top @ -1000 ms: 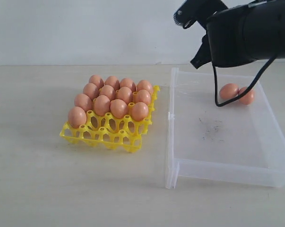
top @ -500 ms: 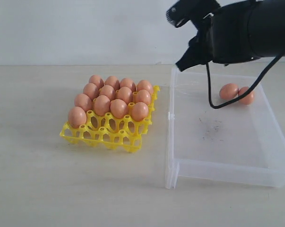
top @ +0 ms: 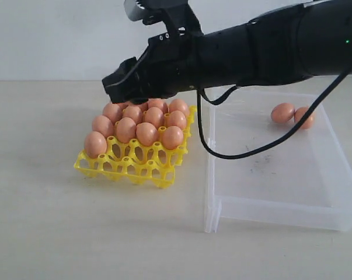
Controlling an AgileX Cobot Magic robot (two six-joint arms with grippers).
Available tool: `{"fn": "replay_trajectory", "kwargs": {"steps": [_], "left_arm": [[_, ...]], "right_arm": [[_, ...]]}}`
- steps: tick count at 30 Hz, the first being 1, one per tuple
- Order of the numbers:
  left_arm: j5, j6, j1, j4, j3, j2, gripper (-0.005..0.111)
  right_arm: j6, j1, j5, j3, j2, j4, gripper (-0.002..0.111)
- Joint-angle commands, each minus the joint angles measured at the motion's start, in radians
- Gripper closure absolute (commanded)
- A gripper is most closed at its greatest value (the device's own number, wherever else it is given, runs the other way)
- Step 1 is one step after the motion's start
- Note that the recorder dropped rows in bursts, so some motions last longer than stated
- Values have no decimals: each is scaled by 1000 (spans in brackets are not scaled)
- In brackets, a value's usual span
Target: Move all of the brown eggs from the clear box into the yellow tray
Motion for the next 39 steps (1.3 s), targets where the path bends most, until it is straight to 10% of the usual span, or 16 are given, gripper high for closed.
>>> {"fn": "replay_trajectory", "kwargs": {"steps": [1, 6, 20, 28, 39], "left_arm": [[-4, 0, -6, 2, 4, -3, 103], [-4, 0, -6, 2, 4, -3, 103], [-4, 0, -6, 2, 4, -3, 103], [-4, 0, -6, 2, 4, -3, 103], [-4, 0, -6, 2, 4, -3, 103]], "right_arm": [[484, -1, -71, 2, -12, -582, 109], [1025, -1, -222, 2, -10, -1167, 109], [1323, 26, -734, 57, 201, -1304, 109], [1962, 79, -1100, 57, 261, -2135, 109], [1979, 27, -1346, 57, 415, -2168, 109]]}}
